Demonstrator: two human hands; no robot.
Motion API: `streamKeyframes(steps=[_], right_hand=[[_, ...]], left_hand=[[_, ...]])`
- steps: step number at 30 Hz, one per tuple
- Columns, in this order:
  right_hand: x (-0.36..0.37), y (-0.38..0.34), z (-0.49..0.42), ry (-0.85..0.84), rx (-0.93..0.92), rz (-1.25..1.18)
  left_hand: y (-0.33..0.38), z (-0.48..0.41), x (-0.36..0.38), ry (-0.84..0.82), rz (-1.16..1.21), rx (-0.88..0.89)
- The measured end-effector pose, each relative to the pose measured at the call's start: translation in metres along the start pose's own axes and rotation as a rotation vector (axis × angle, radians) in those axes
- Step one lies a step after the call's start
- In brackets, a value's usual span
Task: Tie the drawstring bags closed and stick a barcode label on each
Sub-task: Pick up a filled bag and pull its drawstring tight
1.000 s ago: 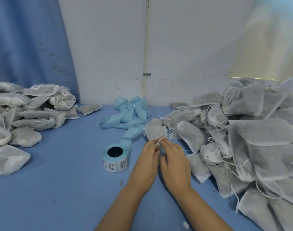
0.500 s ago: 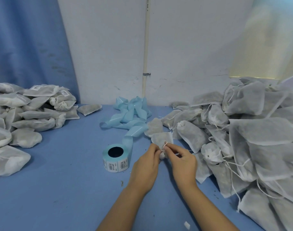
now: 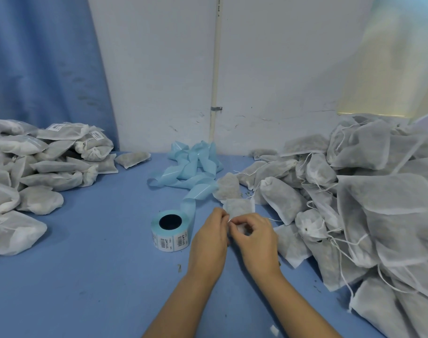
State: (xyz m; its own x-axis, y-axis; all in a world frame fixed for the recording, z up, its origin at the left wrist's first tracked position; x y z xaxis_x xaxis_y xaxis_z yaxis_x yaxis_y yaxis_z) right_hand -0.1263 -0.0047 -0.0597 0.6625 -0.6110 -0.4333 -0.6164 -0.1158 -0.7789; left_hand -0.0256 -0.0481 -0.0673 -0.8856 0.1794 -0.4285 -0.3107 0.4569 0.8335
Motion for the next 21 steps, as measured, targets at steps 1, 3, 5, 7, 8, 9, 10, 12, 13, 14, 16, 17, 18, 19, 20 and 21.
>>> streamKeyframes(steps=[1, 3, 5, 7, 8, 9, 10, 12, 13, 14, 16, 17, 18, 19, 20, 21], right_hand=[[0.0015, -0.0012, 0.0004, 0.013, 0.011, -0.021], [0.0045, -0.0031, 0.0016, 0.034, 0.046, -0.107], [0.0068, -0.0038, 0.0021, 0.033, 0.102, -0.210], [0.0069, -0.0021, 0.0013, 0.007, 0.156, -0.300], [0.0062, -0.0010, 0.0010, -0.004, 0.183, -0.356], [0.0056, -0.0002, 0.0003, -0.011, 0.210, -0.413], [0.0048, 0.0007, -0.0002, -0.017, 0.230, -0.461], [0.0050, 0.0017, -0.0010, -0.040, 0.263, -0.516], [0.0052, 0.0017, -0.0011, -0.060, 0.281, -0.532], [0.0052, 0.0020, -0.0013, -0.085, 0.302, -0.559], [0.0049, 0.0019, -0.0014, -0.146, 0.355, -0.663], [0.0046, 0.0017, -0.0015, -0.174, 0.378, -0.720], [0.0037, 0.0010, -0.0016, -0.193, 0.391, -0.768], [0.0027, 0.0000, -0.0020, -0.206, 0.395, -0.808], [0.0014, -0.0008, -0.0021, -0.215, 0.394, -0.843], [0.0005, -0.0015, -0.0026, -0.223, 0.388, -0.870]], left_hand=[[0.0021, 0.0009, -0.0006, 0.004, 0.080, 0.009], [0.0059, 0.0021, -0.0015, 0.007, 0.273, -0.004], [0.0074, 0.0013, -0.0023, 0.021, 0.438, -0.029], [0.0077, -0.0002, -0.0022, 0.028, 0.543, -0.045], [0.0079, -0.0003, -0.0022, 0.027, 0.550, -0.042], [0.0083, -0.0007, -0.0023, 0.026, 0.530, -0.036], [0.0080, -0.0011, -0.0026, 0.027, 0.503, -0.031], [0.0072, -0.0017, -0.0037, 0.035, 0.469, -0.018], [0.0068, -0.0022, -0.0040, 0.038, 0.454, -0.009], [0.0062, -0.0027, -0.0043, 0.039, 0.428, 0.000], [0.0058, -0.0031, -0.0045, 0.038, 0.354, 0.027], [0.0059, -0.0032, -0.0044, 0.038, 0.330, 0.040], [0.0062, -0.0030, -0.0046, 0.039, 0.319, 0.050], [0.0068, -0.0029, -0.0048, 0.039, 0.320, 0.055], [0.0075, -0.0028, -0.0049, 0.039, 0.325, 0.059], [0.0081, -0.0027, -0.0049, 0.039, 0.327, 0.063]])
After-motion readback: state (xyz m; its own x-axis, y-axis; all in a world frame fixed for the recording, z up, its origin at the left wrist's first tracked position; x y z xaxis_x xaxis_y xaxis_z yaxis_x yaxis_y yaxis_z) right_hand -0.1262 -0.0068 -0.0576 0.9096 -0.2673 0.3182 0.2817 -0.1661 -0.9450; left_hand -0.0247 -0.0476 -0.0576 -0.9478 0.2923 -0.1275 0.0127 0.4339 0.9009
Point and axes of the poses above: each hand's wrist, its own z-axis away from the middle knuckle, its own x-axis out of the palm, y = z × x, the point moved 2 cm from there along -z, towards the middle knuckle, and after that the axes turned 4 degrees about -y, right-handed, at the moved point
